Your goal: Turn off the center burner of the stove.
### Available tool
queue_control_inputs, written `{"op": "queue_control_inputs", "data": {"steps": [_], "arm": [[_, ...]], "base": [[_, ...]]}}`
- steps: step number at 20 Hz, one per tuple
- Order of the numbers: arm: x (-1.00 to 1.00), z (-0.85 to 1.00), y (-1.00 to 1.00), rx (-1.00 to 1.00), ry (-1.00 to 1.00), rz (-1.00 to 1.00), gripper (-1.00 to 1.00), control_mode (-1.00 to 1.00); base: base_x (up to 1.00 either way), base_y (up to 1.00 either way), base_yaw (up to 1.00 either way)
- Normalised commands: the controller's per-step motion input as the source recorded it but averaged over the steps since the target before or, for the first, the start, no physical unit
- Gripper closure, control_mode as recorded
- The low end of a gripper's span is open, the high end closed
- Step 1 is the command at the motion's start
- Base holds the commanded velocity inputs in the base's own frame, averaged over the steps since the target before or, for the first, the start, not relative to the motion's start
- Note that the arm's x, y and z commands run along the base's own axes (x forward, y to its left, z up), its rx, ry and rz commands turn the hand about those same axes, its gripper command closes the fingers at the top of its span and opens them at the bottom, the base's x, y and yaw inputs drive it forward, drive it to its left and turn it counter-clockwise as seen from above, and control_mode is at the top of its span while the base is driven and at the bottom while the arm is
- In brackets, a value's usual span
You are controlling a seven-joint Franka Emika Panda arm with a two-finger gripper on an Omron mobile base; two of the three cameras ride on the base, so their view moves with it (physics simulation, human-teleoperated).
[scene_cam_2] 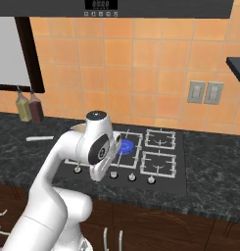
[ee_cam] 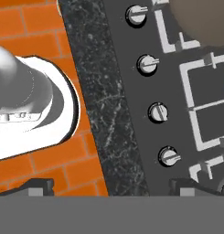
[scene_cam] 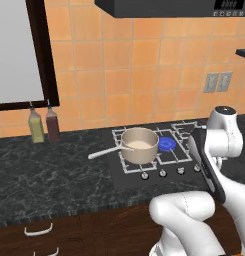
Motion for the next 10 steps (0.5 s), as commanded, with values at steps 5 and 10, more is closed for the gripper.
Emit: {"op": "queue_control_inputs", "data": {"steps": [5,10], "arm": [[0.25,-0.24,0.0,0.0,-0.04,0.27,-1.0,-1.0],[0.09,-0.14,0.0,0.0,-0.06,0.24,-1.0,-1.0]], "base": [[0.0,0.0,0.0],[0.0,0.0,0.0]]}}
